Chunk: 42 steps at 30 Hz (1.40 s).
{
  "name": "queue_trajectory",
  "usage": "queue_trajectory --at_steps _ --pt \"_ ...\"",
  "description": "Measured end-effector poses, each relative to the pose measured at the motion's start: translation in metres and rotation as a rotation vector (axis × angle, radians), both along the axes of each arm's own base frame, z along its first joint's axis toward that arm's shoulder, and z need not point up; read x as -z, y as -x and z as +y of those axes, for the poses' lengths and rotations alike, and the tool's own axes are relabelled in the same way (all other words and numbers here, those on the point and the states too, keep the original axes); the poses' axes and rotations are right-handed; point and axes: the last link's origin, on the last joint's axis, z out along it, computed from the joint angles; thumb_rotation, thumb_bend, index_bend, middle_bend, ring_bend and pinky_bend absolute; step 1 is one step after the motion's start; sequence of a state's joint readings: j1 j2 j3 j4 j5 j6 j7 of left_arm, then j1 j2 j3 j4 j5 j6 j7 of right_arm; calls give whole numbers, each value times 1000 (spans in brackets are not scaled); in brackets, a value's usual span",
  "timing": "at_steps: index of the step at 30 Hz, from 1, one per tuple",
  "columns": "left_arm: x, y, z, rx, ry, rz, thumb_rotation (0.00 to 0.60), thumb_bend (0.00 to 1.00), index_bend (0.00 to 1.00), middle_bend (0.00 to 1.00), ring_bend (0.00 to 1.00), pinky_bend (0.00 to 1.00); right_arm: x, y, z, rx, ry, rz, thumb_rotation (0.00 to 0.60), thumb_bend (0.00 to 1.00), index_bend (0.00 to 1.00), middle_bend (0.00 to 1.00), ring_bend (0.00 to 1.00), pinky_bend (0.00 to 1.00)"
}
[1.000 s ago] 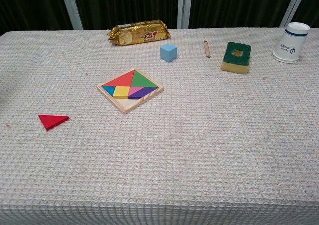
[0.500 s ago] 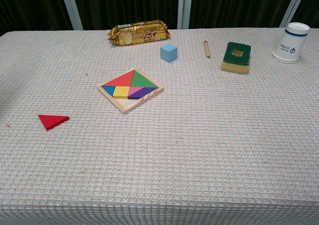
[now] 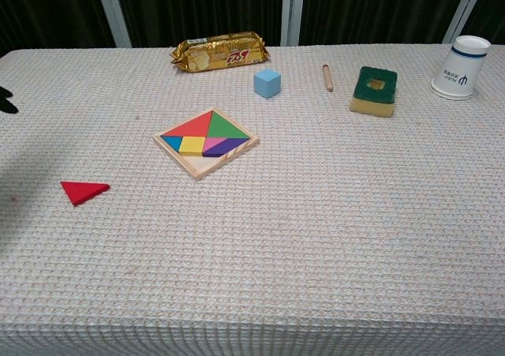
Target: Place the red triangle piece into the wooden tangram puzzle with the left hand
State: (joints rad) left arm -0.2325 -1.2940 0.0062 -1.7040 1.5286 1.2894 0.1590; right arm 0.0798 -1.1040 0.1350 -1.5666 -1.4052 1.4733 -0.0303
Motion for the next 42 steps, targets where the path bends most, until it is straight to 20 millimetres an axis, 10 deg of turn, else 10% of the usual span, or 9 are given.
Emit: queue_trajectory --at_steps 16,42 --pt "57 -10 19 42 145 -28 600 135 211 87 0 21 -8 5 1 26 8 18 600 304 0 0 0 0" --pt "70 5 52 7 135 -40 600 157 310 87 0 24 -6 10 1 44 3 25 600 304 0 0 0 0"
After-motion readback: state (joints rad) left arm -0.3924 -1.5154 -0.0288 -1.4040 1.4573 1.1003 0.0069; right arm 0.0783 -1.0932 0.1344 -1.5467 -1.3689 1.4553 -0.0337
